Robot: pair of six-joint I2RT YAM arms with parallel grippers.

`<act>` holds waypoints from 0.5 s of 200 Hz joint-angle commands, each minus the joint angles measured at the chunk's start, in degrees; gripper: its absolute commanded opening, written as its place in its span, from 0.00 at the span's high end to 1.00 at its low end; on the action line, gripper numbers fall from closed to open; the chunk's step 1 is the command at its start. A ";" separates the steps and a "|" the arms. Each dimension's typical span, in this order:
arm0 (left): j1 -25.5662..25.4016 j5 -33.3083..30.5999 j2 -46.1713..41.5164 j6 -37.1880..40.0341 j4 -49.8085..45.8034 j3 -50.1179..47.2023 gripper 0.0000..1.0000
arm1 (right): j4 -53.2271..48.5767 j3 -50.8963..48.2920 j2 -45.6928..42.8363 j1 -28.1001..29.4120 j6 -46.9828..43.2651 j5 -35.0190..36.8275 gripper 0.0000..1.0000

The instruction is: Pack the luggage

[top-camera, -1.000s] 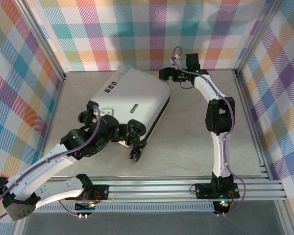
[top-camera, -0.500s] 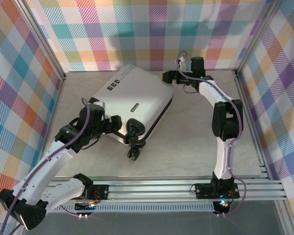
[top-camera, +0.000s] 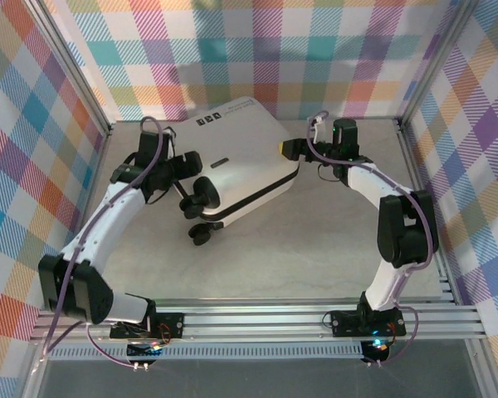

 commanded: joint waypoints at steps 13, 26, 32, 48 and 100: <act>0.66 -0.85 6.48 4.59 -3.09 4.76 0.12 | -3.10 -9.90 -4.45 11.43 0.88 -9.58 0.12; 0.84 -3.12 7.71 5.01 -4.79 8.02 0.12 | -0.79 -13.96 -7.08 13.67 2.57 -8.16 0.12; 0.85 -4.10 8.13 5.34 -5.84 9.50 0.12 | 0.53 -15.84 -8.51 14.74 3.52 -7.61 0.12; 0.88 -5.99 8.99 6.19 -7.80 12.55 0.12 | 2.78 -20.12 -11.96 17.45 5.99 -6.11 0.11; 0.84 -6.79 10.24 6.39 -11.48 17.11 0.12 | 0.18 -25.90 -23.64 22.61 4.42 -1.84 0.11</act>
